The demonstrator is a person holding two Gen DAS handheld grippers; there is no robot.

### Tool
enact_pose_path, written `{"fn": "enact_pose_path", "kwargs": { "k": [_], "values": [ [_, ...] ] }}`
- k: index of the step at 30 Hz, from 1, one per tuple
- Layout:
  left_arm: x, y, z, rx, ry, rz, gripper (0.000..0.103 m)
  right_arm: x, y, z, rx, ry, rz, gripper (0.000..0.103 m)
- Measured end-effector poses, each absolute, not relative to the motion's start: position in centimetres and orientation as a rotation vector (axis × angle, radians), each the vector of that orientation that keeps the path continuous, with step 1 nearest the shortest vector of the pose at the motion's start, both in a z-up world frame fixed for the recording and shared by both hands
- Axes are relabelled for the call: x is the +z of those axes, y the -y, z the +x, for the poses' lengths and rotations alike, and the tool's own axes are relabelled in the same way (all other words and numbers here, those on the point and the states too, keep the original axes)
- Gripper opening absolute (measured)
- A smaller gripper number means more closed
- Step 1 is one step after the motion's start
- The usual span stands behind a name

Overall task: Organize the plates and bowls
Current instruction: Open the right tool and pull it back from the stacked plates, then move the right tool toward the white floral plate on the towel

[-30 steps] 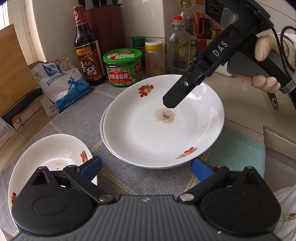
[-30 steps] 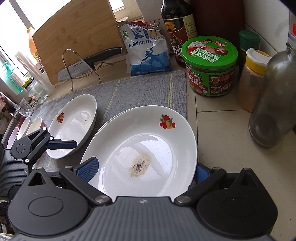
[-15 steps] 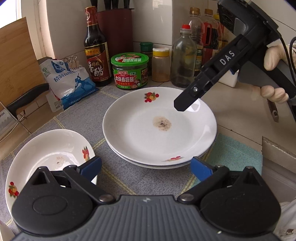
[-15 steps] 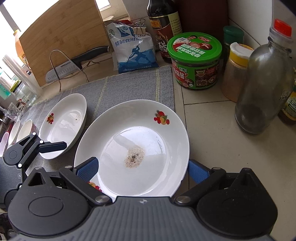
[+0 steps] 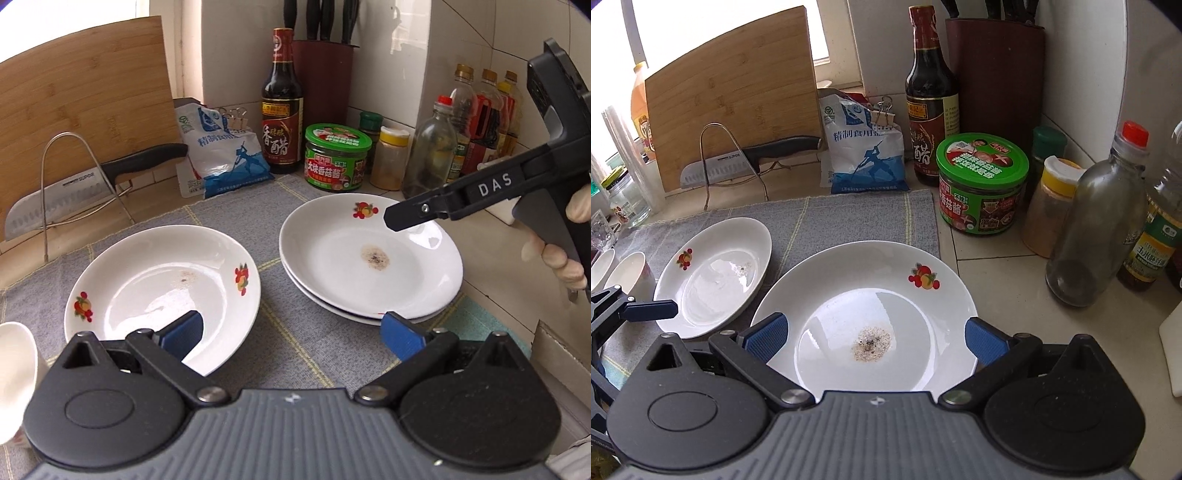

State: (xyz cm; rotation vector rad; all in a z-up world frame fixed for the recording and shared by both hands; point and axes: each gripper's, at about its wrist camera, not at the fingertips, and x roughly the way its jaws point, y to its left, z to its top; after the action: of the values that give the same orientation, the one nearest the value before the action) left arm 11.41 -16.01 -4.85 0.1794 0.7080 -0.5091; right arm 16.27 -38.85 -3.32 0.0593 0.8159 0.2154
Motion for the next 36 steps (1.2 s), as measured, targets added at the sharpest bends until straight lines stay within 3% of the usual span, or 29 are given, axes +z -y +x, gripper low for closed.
{"fn": "enact_pose_path", "kwargs": {
  "k": [9,23,36],
  "values": [
    [-5.7,12.4,10.0,-0.271,-0.777,0.119,0.102,-2.6,35.9,16.9,0.336,-0.785,0.008,0.103],
    [-9.5,8.8,11.9,-0.327,-0.818,0.148,0.102,-1.8,28.2,15.2,0.427,-0.793,-0.089,0.103],
    [-10.1,9.2,13.3,-0.276,-0.768,0.135,0.103,-3.3,25.8,18.9,0.53,-0.858,-0.198,0.103]
  ]
}}
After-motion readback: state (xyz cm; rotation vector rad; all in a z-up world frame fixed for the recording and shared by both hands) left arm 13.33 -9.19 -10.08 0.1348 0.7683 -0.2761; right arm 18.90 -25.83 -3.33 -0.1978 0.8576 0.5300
